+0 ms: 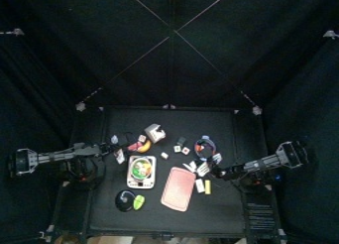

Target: Separate salmon from rice

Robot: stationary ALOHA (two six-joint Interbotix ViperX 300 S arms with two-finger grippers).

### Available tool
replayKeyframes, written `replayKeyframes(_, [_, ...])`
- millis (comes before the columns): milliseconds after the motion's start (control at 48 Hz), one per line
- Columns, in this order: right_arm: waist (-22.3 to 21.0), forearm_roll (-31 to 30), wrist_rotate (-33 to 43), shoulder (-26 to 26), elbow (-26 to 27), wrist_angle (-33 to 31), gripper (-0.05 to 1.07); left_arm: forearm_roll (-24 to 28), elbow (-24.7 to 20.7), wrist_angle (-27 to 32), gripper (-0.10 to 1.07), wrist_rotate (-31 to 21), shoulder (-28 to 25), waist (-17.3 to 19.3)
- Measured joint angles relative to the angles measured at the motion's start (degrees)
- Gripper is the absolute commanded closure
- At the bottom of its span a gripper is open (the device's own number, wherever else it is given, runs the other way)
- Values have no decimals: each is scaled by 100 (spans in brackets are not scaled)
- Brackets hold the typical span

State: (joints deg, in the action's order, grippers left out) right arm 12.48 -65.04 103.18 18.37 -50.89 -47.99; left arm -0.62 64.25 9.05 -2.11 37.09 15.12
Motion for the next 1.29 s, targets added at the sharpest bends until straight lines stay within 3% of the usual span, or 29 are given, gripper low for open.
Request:
replayKeyframes(250, [132, -448, -712, 9, 237, 272, 12, -26, -176, -1072, 43, 9, -158, -949])
replayKeyframes(458, [308, -598, -1274, 79, 360, 800, 12, -62, -483, -1837, 43, 9, -668, -1424])
replayKeyframes(729, [343, -1301, -1362, 378, 457, 1740, 12, 44, -1169, -2048, 43, 35, -1758, -1767])
replayKeyframes(938, [360, -1714, -1362, 510, 501, 2522, 12, 325, -1556, -2197, 43, 44, -2505, -1811])
replayKeyframes(1292, [325, -1793, -1362, 457, 554, 2804, 13, 738, -2215, -2522, 43, 44, -3419, -1969])
